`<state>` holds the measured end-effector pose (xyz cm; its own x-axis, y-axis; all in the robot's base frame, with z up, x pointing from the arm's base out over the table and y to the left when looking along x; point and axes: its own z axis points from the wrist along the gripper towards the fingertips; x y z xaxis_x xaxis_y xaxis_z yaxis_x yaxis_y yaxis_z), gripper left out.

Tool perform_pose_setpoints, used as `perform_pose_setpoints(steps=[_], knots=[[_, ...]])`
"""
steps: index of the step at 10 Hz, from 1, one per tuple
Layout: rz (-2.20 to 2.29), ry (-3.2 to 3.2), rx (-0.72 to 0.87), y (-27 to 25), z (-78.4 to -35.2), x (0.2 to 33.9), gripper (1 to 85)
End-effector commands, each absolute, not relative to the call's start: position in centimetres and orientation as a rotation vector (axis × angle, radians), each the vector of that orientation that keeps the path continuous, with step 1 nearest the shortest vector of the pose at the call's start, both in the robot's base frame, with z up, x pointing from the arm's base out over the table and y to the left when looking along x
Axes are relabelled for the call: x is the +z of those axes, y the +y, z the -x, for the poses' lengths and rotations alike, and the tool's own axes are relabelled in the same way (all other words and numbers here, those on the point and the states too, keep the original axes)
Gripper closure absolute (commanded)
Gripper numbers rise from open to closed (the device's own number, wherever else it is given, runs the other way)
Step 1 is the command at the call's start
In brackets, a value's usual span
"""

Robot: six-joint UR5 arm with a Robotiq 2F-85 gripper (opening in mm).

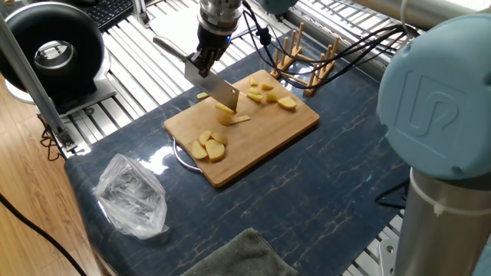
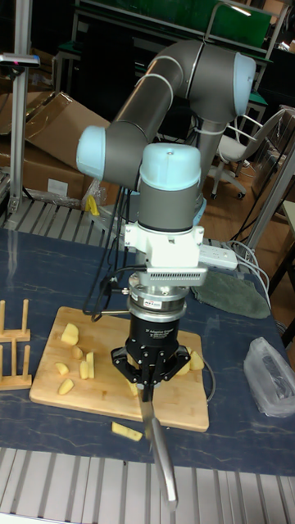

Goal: Chop the potatoes

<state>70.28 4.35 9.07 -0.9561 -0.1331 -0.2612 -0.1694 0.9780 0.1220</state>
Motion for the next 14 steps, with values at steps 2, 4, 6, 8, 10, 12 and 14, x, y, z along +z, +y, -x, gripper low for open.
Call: perform_pose_setpoints(steps=[2,4,6,8,10,12,14], knots=[[0.171,2.869,0.248,6.3,-70.3,9.5,84.7],[0.167,2.863,0.249,6.5,-70.4,9.2,84.7],[0.185,2.85,0.246,6.4,-70.9,8.8,84.7],[0.217,2.844,0.239,5.7,-71.4,8.6,84.7],[0.239,2.839,0.25,5.3,-71.7,8.7,84.7],[0.248,2.831,0.25,5.0,-72.1,8.5,84.7],[0.266,2.828,0.242,4.4,-72.4,8.5,84.7]])
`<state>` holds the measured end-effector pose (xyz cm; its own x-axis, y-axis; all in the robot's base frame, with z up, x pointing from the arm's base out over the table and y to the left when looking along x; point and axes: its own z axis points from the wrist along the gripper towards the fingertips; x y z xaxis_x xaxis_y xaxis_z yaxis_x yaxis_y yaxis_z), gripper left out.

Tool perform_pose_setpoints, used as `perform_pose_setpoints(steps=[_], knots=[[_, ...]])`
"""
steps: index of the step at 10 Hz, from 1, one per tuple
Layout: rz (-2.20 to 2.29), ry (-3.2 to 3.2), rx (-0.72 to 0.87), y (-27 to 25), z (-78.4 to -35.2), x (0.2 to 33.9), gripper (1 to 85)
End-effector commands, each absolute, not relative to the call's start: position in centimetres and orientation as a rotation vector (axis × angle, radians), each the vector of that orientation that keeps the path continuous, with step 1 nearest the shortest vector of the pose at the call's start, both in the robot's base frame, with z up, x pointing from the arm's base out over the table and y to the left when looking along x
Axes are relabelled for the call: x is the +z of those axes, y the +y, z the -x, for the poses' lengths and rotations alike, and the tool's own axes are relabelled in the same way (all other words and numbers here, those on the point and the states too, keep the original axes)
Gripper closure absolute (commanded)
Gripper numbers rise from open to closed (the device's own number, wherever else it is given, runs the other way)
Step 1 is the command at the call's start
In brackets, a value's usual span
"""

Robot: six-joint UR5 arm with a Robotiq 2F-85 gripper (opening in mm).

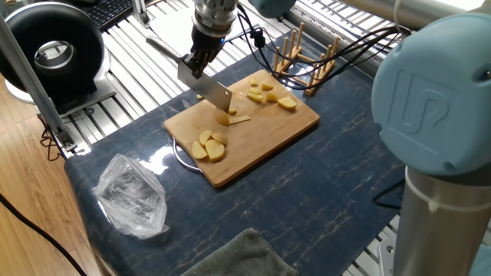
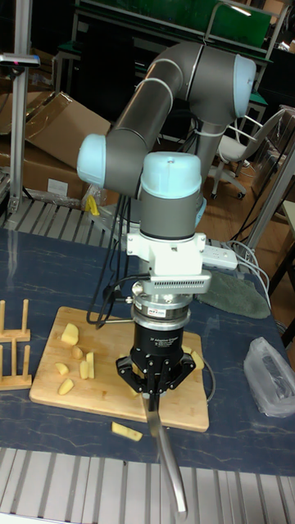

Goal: Chop the potatoes

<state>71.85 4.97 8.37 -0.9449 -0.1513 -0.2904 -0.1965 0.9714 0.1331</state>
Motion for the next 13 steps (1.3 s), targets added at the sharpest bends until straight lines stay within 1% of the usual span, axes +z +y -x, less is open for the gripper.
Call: perform_pose_setpoints(steps=[1,5,7,8,13], knots=[[0.277,2.827,0.236,4.0,-72.6,8.5,84.7],[0.238,2.842,0.26,4.1,-72.3,8.8,84.7],[0.235,2.859,0.227,3.7,-71.4,9.6,84.7],[0.23,2.856,0.247,4.0,-71.4,9.6,84.7],[0.234,2.844,0.25,4.2,-71.7,9.0,84.7]])
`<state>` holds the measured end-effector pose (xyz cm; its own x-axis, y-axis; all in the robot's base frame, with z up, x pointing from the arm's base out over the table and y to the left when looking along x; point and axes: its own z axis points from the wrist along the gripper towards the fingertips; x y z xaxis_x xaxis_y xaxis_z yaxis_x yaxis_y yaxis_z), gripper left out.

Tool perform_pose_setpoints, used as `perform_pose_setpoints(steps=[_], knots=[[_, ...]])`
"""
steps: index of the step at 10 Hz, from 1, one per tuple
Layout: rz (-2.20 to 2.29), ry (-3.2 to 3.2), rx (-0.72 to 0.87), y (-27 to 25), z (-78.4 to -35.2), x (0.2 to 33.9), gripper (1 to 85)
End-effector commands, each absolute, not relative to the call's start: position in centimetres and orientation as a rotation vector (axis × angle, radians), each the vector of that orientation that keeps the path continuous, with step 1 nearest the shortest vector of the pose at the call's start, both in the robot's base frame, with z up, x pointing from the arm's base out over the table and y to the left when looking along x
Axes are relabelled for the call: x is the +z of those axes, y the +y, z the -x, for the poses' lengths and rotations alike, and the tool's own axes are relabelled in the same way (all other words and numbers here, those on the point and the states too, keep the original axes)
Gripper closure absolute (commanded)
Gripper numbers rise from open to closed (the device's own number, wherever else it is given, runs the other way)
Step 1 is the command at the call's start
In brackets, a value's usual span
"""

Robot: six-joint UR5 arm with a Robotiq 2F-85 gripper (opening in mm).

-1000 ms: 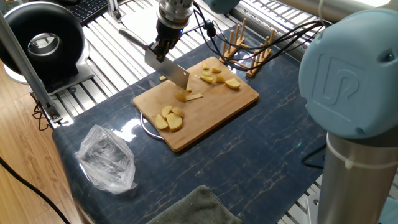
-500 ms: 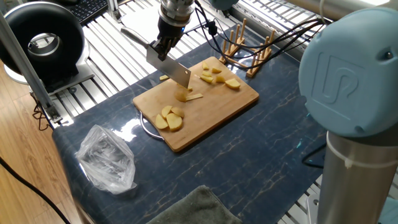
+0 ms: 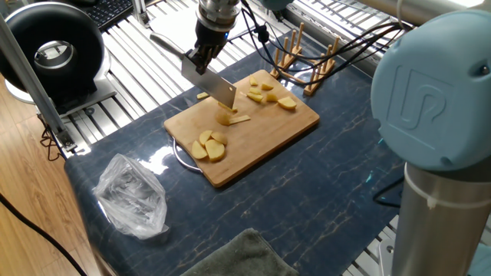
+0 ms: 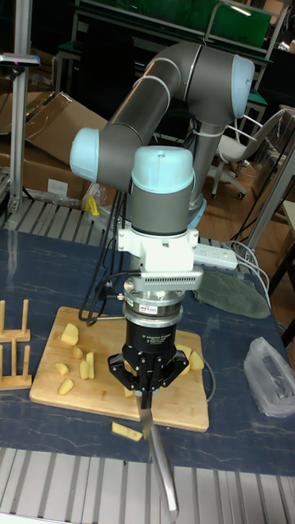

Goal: Chop the potatoes

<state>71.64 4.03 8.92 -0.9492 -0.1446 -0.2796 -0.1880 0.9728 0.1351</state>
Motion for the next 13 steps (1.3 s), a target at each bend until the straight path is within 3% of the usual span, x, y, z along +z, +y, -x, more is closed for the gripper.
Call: perform_pose_setpoints(steps=[1,13], knots=[[0.241,2.837,0.25,4.1,-71.8,8.8,84.7],[0.277,2.845,0.243,2.2,-70.7,8.6,84.7]])
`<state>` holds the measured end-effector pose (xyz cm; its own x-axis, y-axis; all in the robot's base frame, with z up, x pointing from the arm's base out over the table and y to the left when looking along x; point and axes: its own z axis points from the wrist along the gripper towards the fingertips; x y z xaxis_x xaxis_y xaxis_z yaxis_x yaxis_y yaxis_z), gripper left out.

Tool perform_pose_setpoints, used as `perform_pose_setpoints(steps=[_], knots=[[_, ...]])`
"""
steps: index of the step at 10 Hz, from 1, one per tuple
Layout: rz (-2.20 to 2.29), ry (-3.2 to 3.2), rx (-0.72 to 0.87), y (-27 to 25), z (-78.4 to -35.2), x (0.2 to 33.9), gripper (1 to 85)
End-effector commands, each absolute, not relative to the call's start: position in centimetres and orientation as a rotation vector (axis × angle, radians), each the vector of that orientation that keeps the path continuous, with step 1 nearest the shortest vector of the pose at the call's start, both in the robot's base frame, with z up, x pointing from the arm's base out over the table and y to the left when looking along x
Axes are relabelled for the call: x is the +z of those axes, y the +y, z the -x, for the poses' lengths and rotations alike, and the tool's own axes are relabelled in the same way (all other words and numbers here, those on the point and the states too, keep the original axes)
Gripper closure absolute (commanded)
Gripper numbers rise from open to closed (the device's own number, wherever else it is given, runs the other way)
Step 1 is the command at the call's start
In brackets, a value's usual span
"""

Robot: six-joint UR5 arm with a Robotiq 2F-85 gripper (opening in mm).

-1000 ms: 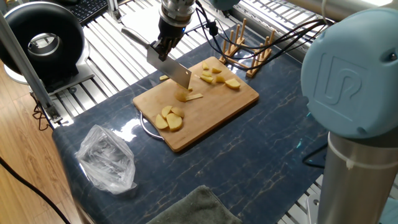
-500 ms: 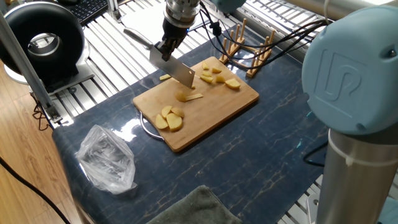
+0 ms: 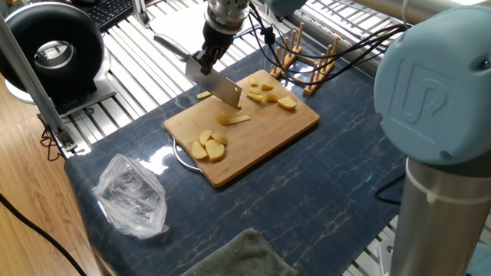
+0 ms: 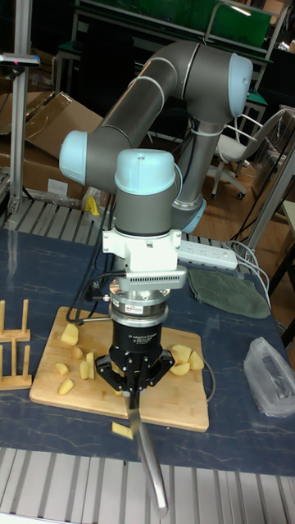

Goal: Chop the potatoes

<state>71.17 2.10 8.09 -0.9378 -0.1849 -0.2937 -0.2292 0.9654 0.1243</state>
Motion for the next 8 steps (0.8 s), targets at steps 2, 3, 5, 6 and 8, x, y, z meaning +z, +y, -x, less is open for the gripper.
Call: perform_pose_setpoints(steps=[2,3,5,6,8], knots=[[0.248,2.887,0.282,2.8,-68.9,10.1,84.7],[0.234,2.904,0.279,2.8,-68.2,10.5,84.7],[0.242,2.92,0.228,1.6,-67.5,10.8,84.7],[0.264,2.917,0.232,1.2,-67.3,10.7,84.7],[0.308,2.907,0.221,0.3,-67.0,10.6,84.7]])
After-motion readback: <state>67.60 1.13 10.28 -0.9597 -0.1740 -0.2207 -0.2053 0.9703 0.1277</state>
